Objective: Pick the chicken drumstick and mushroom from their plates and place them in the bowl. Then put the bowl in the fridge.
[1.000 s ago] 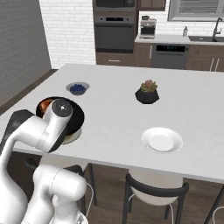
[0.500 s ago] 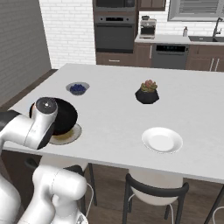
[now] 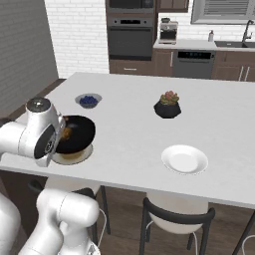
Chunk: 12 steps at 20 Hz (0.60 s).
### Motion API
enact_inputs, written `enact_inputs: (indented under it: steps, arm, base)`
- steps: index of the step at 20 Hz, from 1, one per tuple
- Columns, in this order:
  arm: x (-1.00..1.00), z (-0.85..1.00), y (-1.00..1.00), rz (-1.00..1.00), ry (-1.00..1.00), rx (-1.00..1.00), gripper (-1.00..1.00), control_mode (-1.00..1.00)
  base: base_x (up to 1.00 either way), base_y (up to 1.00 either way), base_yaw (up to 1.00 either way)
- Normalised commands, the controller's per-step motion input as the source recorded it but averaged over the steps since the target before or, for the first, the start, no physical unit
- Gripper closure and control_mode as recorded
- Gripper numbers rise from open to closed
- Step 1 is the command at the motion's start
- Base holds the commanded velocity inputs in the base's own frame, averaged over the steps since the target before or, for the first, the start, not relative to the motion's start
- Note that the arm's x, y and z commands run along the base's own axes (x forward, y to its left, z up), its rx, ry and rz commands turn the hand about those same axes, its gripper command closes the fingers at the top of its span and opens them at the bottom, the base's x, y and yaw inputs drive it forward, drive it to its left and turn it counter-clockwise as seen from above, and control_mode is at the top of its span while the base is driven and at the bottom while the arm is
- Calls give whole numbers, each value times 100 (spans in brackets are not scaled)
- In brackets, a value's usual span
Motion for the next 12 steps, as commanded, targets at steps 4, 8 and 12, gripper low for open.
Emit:
enact_inputs:
  steps: [4, 8, 12]
  arm:
    - [-5, 0, -24, 0, -11, 4, 100, -100]
    - [-11, -3, -58, 0, -11, 4, 100, -100]
    - [0, 0, 0, 0, 0, 0, 100, 100]
  base:
    - [0, 0, 0]
    - [0, 0, 0]
    - [-42, -99, -1]
